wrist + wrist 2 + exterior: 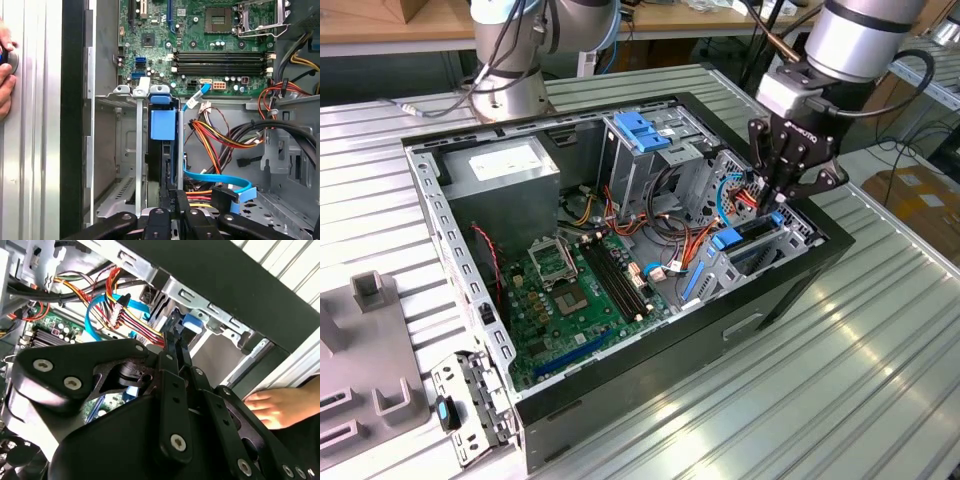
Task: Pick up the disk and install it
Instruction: 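Insert the first disk wire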
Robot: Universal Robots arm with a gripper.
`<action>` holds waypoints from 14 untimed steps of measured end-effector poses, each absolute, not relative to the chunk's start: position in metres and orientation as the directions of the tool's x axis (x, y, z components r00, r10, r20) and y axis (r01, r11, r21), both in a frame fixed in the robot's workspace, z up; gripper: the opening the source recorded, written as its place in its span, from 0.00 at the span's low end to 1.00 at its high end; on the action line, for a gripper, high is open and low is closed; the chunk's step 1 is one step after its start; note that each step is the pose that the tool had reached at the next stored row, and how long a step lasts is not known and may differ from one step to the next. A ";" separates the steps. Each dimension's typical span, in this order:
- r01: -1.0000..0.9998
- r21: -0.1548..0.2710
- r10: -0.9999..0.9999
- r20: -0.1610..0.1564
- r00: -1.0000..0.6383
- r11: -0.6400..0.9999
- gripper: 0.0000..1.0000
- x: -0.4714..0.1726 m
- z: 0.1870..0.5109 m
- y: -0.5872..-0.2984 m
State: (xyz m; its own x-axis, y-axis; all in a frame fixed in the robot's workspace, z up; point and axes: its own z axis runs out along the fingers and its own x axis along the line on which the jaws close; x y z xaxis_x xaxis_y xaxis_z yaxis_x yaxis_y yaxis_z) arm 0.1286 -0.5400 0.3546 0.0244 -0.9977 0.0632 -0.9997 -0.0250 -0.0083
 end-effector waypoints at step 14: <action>-1.000 -0.011 -1.000 0.031 0.002 -0.002 0.17 0.126 0.348 -0.545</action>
State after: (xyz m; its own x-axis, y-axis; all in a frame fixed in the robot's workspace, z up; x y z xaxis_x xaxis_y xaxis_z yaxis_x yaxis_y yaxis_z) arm 0.1257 -0.5454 0.3483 0.0018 -0.9995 0.0307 -0.9999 -0.0022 -0.0114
